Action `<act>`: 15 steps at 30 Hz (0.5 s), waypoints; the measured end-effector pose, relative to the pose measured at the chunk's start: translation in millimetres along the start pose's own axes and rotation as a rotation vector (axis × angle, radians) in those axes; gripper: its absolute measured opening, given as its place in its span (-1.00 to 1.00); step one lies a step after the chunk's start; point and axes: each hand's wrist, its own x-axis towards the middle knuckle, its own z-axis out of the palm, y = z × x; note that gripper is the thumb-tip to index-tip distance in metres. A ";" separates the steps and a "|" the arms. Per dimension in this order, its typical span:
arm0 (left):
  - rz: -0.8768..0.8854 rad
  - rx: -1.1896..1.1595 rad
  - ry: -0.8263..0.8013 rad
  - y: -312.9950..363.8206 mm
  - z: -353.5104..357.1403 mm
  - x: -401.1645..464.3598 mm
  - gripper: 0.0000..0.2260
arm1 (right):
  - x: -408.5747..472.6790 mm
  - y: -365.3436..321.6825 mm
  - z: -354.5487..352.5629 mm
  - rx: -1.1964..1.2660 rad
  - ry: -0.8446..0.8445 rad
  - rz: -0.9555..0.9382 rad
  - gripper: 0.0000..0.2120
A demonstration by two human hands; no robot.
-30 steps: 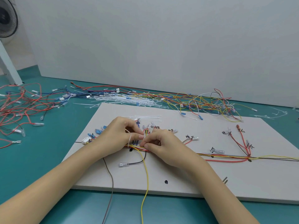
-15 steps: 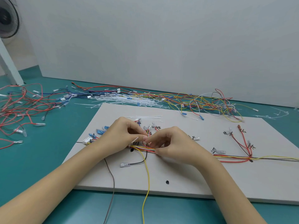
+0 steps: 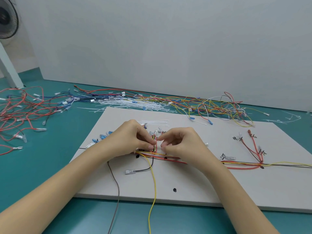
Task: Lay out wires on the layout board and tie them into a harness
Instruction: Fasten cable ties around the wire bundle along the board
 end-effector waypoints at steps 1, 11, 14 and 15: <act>-0.004 -0.014 -0.001 -0.8 -0.2 -0.4 -0.80 | 0.8 1.6 1.4 -0.001 0.045 0.011 -0.74; -0.014 -0.144 -0.019 -6.3 -0.7 -4.0 -0.74 | 5.9 4.0 5.2 0.367 0.139 0.133 -0.74; -0.020 -0.213 0.037 -7.0 1.3 -4.3 -0.72 | 5.8 4.2 7.3 0.385 0.153 0.115 -0.74; -0.030 -0.231 0.070 -7.4 2.0 -4.0 -0.72 | 5.7 3.9 8.3 0.384 0.152 0.111 -0.74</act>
